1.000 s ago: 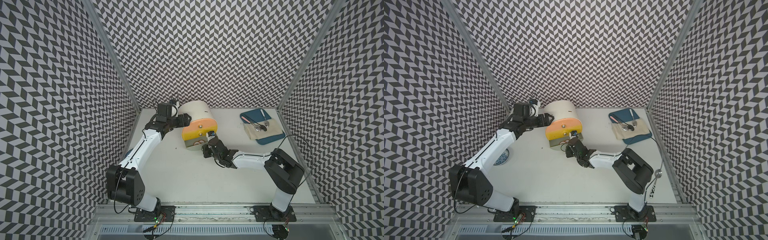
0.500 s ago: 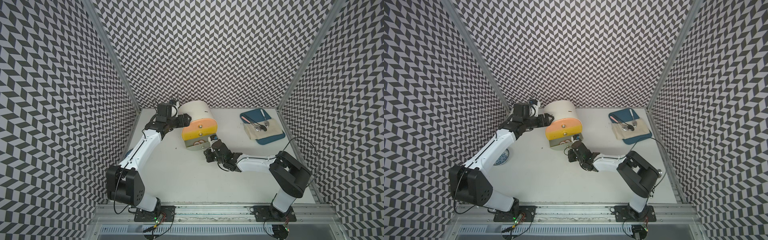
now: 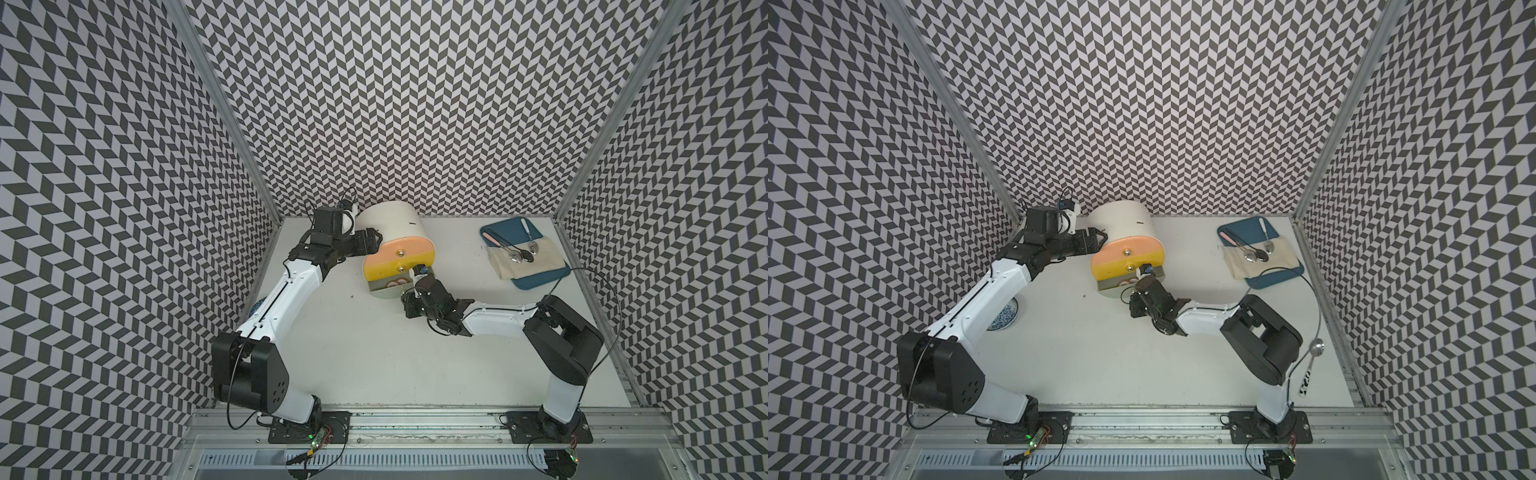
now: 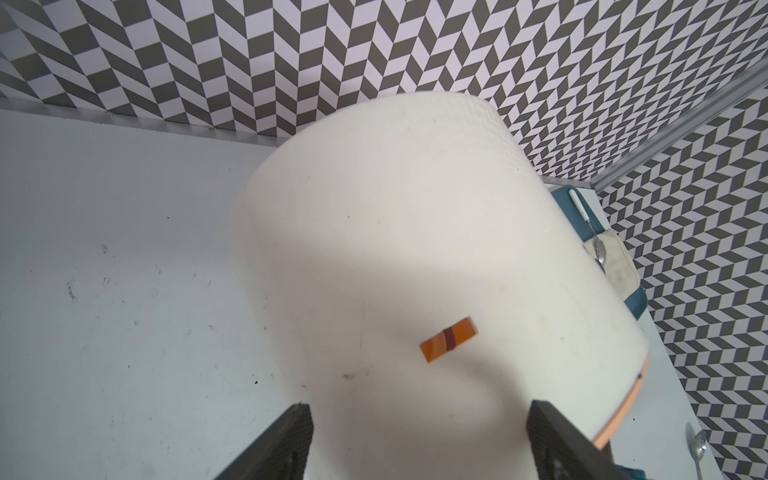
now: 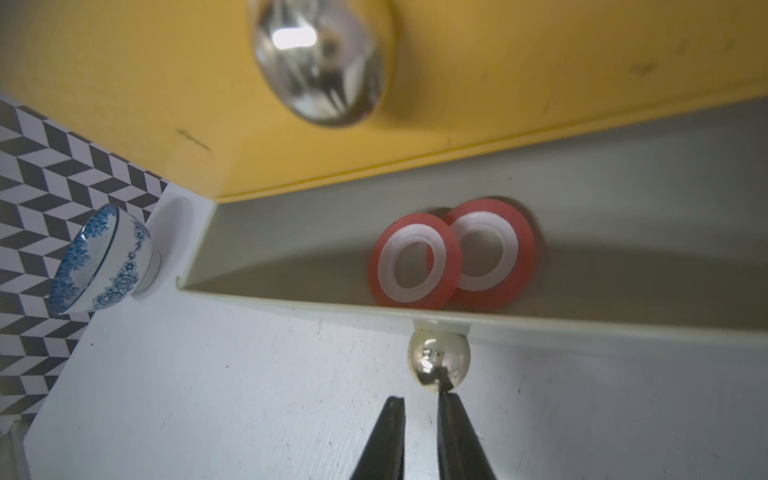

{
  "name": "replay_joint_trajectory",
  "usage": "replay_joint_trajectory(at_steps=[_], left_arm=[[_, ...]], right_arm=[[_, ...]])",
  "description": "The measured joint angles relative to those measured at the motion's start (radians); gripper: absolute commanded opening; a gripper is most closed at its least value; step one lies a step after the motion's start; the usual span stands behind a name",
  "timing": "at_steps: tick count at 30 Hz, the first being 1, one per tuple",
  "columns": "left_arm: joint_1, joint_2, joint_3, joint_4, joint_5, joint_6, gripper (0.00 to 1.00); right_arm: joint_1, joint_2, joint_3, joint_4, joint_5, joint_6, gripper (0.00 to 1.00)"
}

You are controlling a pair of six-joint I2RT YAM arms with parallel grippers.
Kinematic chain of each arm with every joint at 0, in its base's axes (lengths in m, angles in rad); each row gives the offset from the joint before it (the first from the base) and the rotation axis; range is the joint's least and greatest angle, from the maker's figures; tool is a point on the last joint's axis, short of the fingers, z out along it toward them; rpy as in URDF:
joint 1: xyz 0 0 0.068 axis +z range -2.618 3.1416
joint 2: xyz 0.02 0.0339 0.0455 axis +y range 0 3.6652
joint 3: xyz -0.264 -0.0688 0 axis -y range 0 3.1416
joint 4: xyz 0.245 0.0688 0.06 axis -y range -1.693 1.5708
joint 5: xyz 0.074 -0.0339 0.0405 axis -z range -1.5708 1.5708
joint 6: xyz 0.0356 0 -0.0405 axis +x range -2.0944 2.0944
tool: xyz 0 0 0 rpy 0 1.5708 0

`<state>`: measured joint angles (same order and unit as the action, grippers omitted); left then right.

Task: Place the transparent tape into the drawer according to color
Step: Close the drawer in the storage box.

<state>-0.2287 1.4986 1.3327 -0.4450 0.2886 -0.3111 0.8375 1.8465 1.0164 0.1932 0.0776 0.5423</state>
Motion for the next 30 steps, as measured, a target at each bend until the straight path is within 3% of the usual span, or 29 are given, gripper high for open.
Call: replay_joint_trajectory(at_steps=[30], left_arm=[[0.01,-0.026,-0.03,-0.006,0.024,0.005,0.85]], right_arm=[[-0.029,0.072,0.081,0.042,0.074,-0.026,0.14]])
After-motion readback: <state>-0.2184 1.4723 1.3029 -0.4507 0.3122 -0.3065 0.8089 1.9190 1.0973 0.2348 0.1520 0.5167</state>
